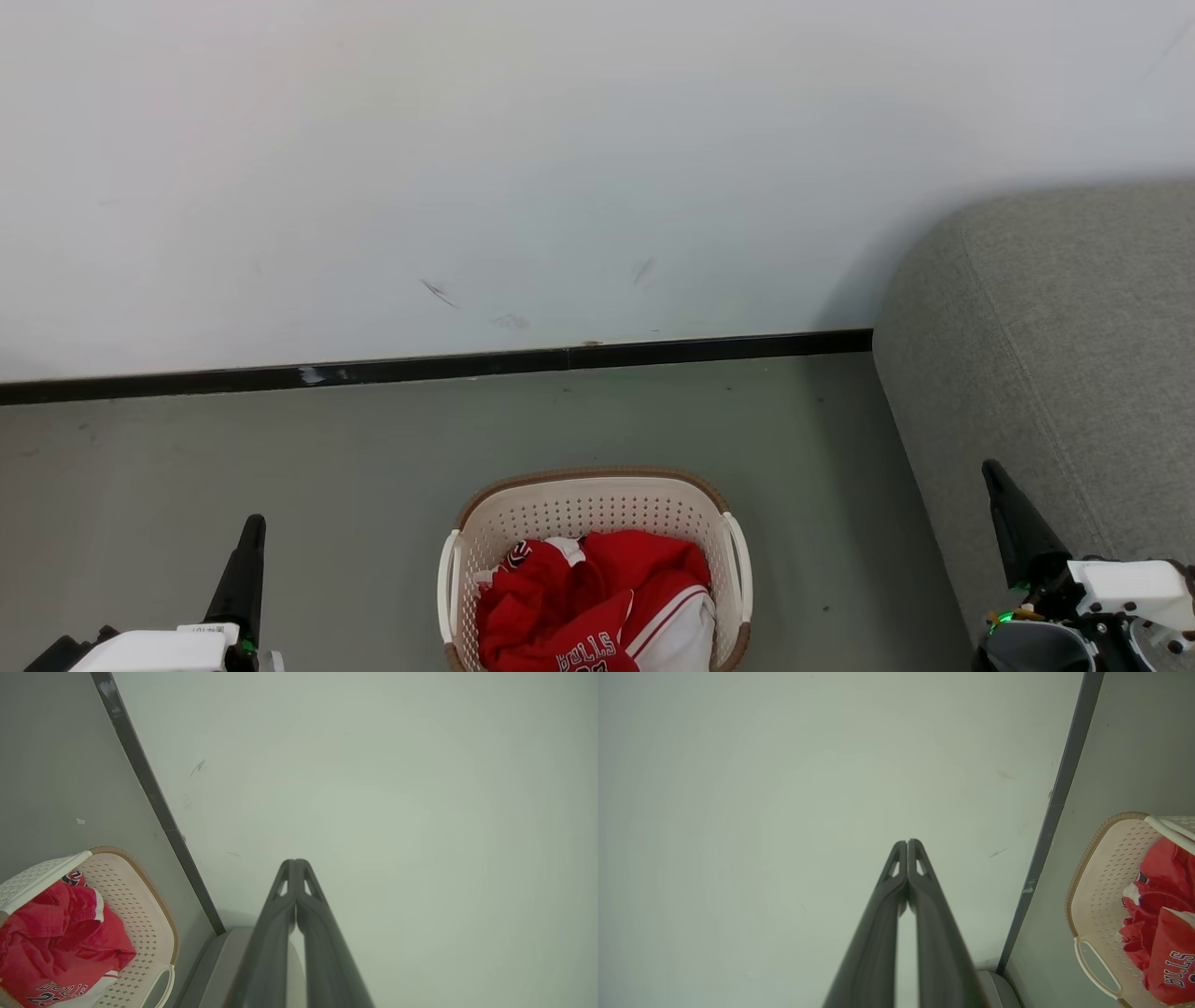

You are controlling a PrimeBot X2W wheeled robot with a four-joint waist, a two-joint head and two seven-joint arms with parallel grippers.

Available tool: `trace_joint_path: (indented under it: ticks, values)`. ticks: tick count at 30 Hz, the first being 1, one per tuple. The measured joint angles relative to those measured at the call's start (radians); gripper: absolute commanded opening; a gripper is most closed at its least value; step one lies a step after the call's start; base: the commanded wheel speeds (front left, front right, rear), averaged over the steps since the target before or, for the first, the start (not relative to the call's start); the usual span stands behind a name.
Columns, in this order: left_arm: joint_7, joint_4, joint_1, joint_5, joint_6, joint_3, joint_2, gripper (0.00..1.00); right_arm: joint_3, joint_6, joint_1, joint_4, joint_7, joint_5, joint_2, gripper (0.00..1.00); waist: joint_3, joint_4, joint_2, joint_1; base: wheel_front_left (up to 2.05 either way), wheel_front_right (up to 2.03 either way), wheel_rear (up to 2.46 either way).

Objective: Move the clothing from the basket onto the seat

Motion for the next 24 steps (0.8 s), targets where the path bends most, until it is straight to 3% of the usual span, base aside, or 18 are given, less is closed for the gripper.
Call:
trace_joint_path:
  ticks: [24]
  values:
    - [0.000,0.000,0.000,0.000,0.000,0.001,0.000,0.00,0.000,0.000,0.000,0.000,0.000,0.000,0.000,0.00,0.000,0.000,0.0000,0.0000,0.00,0.00,0.00]
